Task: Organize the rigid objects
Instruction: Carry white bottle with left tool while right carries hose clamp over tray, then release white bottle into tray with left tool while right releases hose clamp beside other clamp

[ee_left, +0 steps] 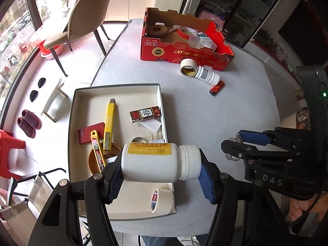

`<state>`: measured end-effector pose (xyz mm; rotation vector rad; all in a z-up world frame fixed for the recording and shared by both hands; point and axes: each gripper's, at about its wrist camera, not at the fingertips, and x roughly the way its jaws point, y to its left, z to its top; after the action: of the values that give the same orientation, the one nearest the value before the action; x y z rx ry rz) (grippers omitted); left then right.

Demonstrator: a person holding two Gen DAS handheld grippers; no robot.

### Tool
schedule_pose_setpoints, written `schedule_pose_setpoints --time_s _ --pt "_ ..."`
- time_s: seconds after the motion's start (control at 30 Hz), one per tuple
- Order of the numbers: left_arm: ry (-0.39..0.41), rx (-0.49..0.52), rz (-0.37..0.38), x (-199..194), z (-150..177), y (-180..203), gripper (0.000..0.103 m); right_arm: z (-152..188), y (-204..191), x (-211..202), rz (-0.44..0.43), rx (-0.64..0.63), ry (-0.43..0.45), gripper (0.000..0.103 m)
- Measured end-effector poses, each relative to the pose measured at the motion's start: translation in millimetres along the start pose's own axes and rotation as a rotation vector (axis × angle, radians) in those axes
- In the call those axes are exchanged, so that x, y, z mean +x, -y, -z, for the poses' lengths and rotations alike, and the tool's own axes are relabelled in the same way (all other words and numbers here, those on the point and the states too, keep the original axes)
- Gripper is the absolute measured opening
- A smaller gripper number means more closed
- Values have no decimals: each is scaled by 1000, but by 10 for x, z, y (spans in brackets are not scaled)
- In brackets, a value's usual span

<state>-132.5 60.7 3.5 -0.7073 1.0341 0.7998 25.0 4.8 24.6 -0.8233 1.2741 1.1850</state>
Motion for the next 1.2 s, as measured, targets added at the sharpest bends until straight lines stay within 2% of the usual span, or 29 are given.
schedule_pose_setpoints --time_s 0.2,0.53,0.8,1.2 --pt "-12 -96 -67 -73 180 -460 67 -224 -593 262 -42 -131 -11 41" --pt "-67 -163 -136 16 492 -894 67 -281 -1153 412 -83 -242 -61 41" --pt "-78 -176 -124 78 492 -934 67 -291 -1238 510 -88 -231 -103 41" --pt "-112 -141 -115 239 382 -884 67 -313 -1193 594 -71 -206 -131 41"
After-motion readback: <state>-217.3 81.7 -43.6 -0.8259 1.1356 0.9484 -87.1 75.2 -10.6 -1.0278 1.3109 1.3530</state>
